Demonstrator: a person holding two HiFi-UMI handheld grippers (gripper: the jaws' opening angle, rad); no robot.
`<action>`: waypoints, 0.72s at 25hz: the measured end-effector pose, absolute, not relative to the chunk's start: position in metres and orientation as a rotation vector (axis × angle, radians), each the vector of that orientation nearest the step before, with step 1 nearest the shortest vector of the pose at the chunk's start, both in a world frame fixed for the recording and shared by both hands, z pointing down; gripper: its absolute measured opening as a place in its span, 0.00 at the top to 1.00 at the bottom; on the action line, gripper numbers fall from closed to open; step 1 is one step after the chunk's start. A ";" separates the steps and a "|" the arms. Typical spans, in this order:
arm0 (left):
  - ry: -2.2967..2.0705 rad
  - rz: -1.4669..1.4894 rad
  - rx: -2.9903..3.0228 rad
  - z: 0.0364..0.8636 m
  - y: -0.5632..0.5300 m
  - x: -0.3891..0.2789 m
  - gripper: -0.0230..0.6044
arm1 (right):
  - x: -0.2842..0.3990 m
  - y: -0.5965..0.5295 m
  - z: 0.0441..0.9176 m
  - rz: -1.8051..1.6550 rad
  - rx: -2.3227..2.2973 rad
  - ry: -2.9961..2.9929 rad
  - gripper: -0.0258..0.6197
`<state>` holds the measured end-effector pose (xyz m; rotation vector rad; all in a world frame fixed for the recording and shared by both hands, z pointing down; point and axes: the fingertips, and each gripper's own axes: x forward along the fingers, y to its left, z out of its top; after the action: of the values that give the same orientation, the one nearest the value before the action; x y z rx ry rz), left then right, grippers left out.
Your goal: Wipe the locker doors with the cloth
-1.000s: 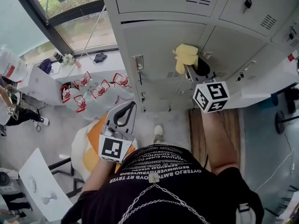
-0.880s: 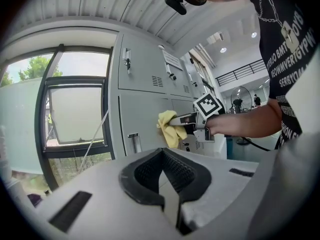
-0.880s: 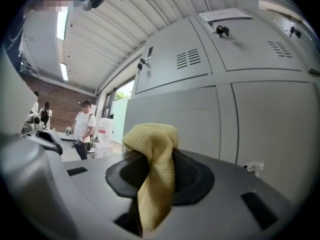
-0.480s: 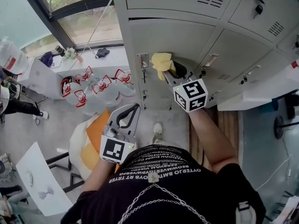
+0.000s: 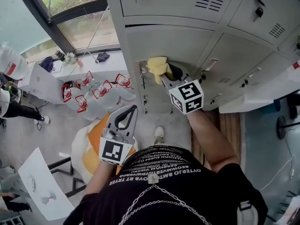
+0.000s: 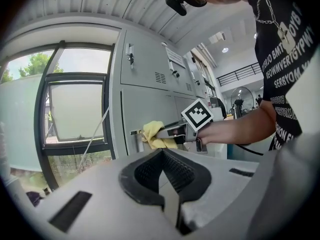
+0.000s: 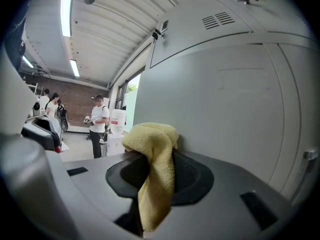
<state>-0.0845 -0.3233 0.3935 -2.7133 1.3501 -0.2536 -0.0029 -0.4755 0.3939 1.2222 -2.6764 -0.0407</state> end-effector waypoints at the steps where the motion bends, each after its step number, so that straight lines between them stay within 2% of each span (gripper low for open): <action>1: 1.344 -0.249 -2.714 0.393 -0.325 -0.082 0.95 | 0.001 -0.476 0.394 -0.027 1.231 -2.681 0.79; 18: 1.273 -0.277 -2.773 0.398 -0.344 -0.054 0.95 | 0.103 -0.489 0.402 0.030 1.445 -2.561 0.79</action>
<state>-0.0542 -0.3440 0.3978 -2.7734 1.2725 -0.2771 0.1026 -0.4889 0.4023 1.4453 -2.5612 0.0298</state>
